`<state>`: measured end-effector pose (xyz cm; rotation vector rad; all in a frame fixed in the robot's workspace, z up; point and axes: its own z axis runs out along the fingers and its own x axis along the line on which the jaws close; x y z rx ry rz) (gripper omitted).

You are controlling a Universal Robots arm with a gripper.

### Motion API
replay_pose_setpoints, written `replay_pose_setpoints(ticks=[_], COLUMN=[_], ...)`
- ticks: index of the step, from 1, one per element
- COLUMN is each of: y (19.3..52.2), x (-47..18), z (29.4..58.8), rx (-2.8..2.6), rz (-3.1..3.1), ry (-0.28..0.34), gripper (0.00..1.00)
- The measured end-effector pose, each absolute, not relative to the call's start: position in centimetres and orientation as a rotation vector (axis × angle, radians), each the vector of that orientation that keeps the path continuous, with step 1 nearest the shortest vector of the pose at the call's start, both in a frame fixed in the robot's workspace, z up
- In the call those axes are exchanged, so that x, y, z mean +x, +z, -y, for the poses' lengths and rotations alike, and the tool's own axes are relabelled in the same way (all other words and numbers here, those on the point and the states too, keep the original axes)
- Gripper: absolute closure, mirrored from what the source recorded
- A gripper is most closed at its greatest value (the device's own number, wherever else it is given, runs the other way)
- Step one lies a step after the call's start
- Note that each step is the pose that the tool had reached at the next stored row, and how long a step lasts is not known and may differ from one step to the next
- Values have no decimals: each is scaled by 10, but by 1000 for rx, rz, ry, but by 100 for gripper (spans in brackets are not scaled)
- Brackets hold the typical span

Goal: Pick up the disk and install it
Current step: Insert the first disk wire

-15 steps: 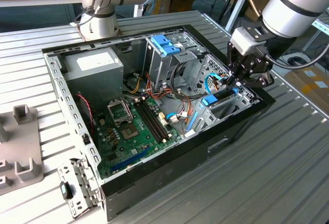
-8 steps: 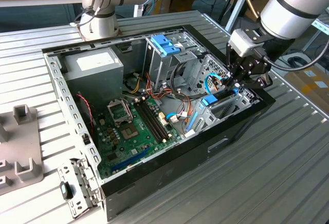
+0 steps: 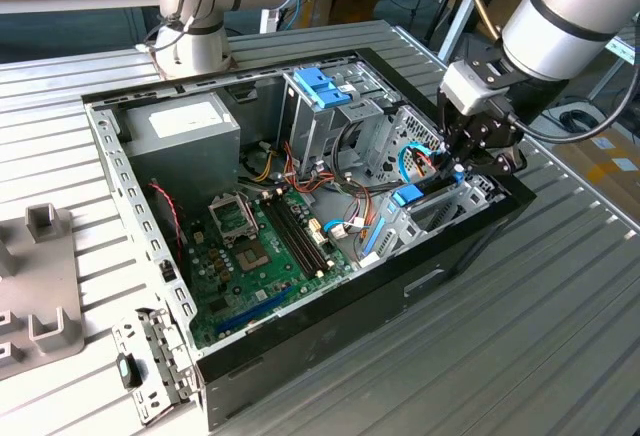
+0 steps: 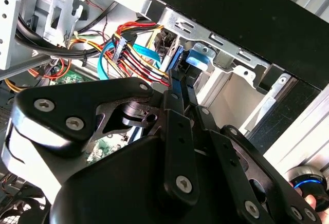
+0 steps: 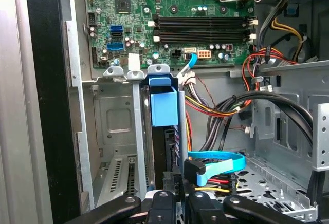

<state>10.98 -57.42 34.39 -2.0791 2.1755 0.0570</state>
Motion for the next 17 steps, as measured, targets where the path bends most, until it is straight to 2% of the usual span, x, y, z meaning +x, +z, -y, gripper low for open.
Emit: replay_pose_setpoints(ticks=[17], y=[338], x=[108], z=[574], rx=[-2079], rz=[-2176], ry=[56], gripper=[83])
